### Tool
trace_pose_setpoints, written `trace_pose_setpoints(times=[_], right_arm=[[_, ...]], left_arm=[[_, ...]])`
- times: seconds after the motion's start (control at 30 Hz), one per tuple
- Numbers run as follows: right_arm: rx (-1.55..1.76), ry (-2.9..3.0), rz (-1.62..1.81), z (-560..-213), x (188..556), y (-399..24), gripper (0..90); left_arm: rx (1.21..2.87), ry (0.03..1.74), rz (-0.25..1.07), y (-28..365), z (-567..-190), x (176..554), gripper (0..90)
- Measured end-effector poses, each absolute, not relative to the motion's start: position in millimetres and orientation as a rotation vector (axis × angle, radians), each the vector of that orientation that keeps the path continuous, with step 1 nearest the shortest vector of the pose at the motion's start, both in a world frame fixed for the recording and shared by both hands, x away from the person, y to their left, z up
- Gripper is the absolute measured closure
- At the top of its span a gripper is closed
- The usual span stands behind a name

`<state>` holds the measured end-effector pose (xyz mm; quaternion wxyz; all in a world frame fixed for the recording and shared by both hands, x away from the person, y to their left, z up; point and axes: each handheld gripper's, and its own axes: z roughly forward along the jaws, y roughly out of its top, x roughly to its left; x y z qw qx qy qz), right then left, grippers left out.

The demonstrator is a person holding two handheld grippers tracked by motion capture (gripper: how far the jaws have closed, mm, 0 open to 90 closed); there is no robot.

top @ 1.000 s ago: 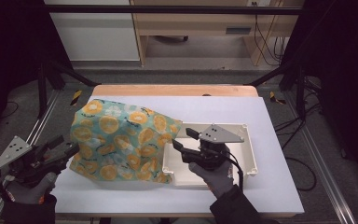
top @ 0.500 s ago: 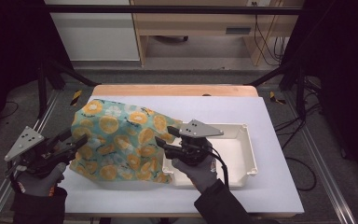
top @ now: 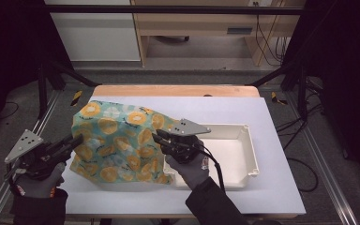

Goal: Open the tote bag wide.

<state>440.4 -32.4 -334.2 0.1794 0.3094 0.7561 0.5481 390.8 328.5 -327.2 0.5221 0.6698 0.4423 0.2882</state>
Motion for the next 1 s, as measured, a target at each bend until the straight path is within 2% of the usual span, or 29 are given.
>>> trace_pose_setpoints(times=[0.13, 0.47, 0.6, 0.63, 0.67, 0.7, 0.73, 0.77, 0.8, 0.83, 0.93, 1.0], right_arm=[[0.886, 2.138, 1.536, -332, 441, -32, 90.0], [0.822, 2.096, 1.601, -312, 432, -34, 89.3], [0.812, 2.096, 1.619, -314, 436, -29, 61.3], [0.812, 2.096, 1.619, -314, 436, -29, 61.3], [0.787, 2.113, 1.598, -317, 439, -26, 52.4], [0.787, 2.113, 1.598, -317, 439, -26, 52.4], [0.763, 2.094, 1.561, -321, 442, -22, 47.1], [0.751, 2.098, 1.554, -323, 444, -20, 46.8], [0.747, 2.108, 1.55, -325, 446, -18, 47.8], [0.743, 2.114, 1.543, -326, 447, -17, 53.3], [0.747, 2.124, 1.517, -329, 448, -15, 75.5], [0.764, 2.134, 1.519, -329, 448, -16, 86.2]], left_arm=[[1.603, 1.064, 0.69, 330, -327, 389, 82.1], [1.599, 1.062, 0.68, 333, -327, 387, 88.4], [1.6, 1.061, 0.679, 333, -328, 387, 88.9], [1.6, 1.061, 0.679, 333, -328, 387, 88.9], [1.602, 1.061, 0.676, 333, -328, 387, 89.0], [1.602, 1.061, 0.676, 333, -328, 387, 89.0], [1.601, 1.063, 0.675, 333, -329, 387, 89.1], [1.601, 1.064, 0.672, 334, -329, 387, 89.1], [1.604, 1.064, 0.669, 334, -330, 388, 89.1], [1.604, 1.065, 0.668, 334, -330, 388, 89.1], [1.602, 1.066, 0.665, 334, -330, 388, 89.2], [1.602, 1.066, 0.664, 334, -330, 388, 89.1]])
